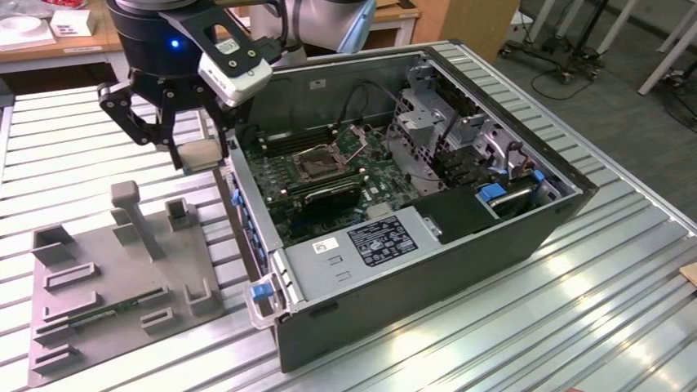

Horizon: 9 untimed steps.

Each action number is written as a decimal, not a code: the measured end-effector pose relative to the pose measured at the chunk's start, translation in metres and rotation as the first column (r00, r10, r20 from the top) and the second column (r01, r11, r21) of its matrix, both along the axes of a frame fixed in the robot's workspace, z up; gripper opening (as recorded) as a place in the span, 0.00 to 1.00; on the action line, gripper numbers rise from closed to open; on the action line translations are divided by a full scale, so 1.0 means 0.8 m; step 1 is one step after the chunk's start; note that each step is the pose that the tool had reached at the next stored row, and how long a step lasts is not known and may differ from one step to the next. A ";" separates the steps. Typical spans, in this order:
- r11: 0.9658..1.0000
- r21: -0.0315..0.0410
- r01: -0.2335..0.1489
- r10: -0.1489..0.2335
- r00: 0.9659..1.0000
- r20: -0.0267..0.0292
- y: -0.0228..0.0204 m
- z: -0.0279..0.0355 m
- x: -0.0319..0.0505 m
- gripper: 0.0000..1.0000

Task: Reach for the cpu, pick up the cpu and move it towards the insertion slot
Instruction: 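Pick up the cpu and move it towards the insertion slot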

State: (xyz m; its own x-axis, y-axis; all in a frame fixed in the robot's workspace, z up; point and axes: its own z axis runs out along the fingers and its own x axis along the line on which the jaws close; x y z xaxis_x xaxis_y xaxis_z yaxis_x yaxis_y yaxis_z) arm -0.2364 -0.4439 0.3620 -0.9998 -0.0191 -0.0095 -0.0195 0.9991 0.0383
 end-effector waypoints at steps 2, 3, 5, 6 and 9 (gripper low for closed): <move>1.000 0.000 0.000 0.000 1.000 0.000 0.0000 -0.0001 0.001 0.54; 1.000 0.000 0.000 0.000 1.000 0.000 0.0000 0.0000 0.001 0.54; 1.000 0.000 0.000 0.000 1.000 0.000 0.0000 0.0000 0.002 0.54; 1.000 0.000 0.000 0.000 1.000 0.000 0.0000 0.0000 0.002 0.54; 1.000 0.000 0.000 0.000 1.000 0.000 0.0000 0.0000 0.003 0.54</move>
